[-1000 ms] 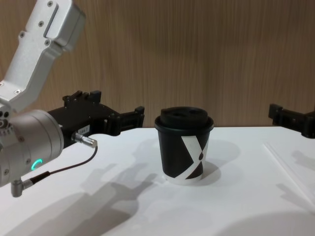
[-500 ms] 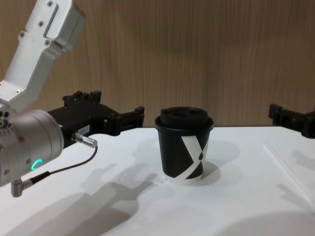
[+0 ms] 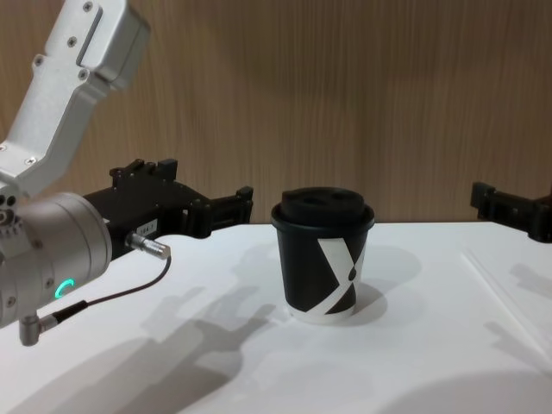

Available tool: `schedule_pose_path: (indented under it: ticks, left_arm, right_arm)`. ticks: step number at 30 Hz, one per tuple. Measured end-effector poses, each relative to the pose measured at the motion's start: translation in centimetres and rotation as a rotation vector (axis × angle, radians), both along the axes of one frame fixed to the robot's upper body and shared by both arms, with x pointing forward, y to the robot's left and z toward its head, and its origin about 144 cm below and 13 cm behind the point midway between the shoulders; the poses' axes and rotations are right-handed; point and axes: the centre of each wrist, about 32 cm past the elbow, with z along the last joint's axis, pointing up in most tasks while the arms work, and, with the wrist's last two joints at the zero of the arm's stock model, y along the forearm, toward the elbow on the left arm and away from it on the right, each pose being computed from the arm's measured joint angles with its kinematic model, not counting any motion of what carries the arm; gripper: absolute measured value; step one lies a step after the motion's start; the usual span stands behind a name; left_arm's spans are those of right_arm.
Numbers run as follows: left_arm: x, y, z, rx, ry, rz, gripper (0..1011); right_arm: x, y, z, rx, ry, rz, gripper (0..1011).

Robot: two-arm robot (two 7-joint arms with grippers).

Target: Pick up the straw with one hand, pass it to the other hand, and insert it into the cup.

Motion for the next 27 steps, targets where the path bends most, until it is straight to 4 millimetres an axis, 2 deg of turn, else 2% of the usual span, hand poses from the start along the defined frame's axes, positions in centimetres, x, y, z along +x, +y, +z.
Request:
schedule_pose_path:
  ticks: [27]
  left_arm:
    - [0.0, 0.0, 0.0, 0.0, 0.0, 0.0, 1003]
  right_arm:
    - [0.12, -0.07, 0.15, -0.004, 0.022, -0.01, 1001]
